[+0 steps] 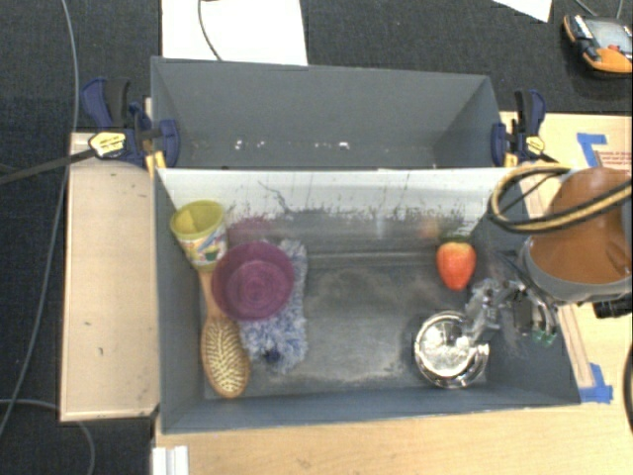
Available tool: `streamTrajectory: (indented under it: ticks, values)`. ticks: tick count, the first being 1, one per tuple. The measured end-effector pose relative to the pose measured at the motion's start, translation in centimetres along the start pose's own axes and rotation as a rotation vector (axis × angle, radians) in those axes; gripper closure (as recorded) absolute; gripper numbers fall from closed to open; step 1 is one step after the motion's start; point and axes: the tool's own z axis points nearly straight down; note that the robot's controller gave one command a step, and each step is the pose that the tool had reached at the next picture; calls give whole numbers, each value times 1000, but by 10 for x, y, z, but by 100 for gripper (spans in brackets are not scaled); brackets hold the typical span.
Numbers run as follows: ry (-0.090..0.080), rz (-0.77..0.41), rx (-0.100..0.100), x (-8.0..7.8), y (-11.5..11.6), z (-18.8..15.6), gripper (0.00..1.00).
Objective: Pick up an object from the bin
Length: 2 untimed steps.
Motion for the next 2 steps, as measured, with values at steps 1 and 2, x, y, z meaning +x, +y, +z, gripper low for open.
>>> streamTrajectory:
  ticks: [1, 2]
  values:
    - [-6, -3, 0, -2, 0, -17, 100]
    - [-3, -6, -1, -1, 0, -42, 100]
